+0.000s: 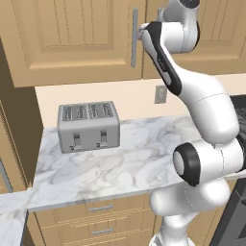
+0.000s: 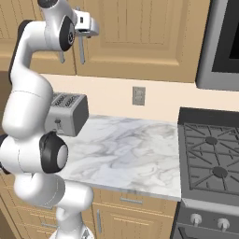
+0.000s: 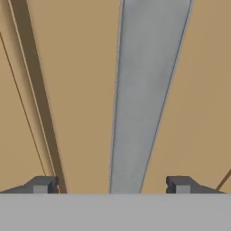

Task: Open the cabinet, pick the kettle from the cabinet, and place it in the sink.

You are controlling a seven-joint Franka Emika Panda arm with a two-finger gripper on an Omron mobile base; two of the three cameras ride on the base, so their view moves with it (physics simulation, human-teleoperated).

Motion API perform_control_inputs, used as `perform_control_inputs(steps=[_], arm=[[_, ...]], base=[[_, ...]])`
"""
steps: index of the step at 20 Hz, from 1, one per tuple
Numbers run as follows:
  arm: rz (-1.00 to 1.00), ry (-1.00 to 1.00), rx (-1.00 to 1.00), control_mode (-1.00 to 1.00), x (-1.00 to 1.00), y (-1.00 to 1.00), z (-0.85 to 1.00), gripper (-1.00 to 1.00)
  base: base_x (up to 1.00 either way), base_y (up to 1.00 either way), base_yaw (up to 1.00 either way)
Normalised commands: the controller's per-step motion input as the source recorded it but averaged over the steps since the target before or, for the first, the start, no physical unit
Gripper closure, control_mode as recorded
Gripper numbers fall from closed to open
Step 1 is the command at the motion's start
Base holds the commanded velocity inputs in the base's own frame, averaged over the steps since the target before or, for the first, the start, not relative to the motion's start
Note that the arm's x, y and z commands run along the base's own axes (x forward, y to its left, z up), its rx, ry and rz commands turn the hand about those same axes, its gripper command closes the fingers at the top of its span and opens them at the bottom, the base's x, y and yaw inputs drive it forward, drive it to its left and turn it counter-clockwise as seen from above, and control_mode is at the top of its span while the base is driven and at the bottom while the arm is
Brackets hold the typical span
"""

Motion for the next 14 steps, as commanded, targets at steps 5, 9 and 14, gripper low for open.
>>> perform_control_inputs(steps=[5, 9, 14], arm=[[0.0, 0.02, 0.01, -1.0, 0.35, 0.0, -0.08, 1.0], [0.0, 0.01, 0.04, -1.0, 0.33, -0.02, -0.1, 1.0], [0.0, 0.0, 0.08, -1.0, 0.24, -0.03, -0.12, 1.0]], base=[[0.0, 0.0, 0.0], [0.0, 0.0, 0.0], [0.0, 0.0, 0.0]])
